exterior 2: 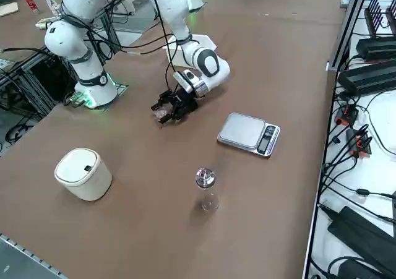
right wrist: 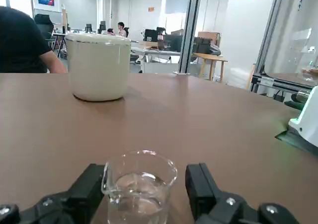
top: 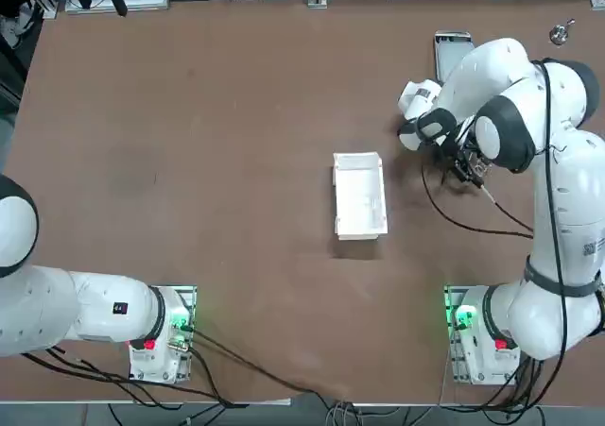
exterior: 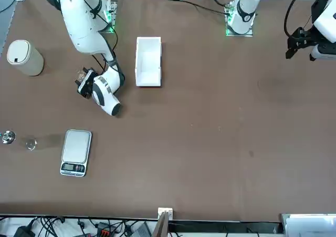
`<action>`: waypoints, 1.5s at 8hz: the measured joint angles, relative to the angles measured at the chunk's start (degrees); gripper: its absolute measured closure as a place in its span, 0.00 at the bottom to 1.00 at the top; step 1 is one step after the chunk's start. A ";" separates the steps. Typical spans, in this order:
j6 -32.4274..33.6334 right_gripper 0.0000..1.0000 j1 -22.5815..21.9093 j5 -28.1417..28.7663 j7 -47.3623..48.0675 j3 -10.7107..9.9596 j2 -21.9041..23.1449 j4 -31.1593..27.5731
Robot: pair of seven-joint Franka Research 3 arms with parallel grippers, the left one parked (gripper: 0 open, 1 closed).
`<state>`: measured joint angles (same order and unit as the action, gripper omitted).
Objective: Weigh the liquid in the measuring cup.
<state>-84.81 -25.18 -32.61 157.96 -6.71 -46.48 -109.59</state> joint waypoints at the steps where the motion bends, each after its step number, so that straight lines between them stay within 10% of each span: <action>1: -0.19 0.07 -0.05 0.00 0.00 0.03 0.00 -0.01; 6: -0.32 0.37 -0.31 -0.02 0.05 0.05 0.11 -0.01; 12: 4.36 0.38 -2.80 -6.68 -1.24 0.54 2.98 3.33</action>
<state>-80.45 -27.97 -39.30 156.72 -6.18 -43.50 -106.26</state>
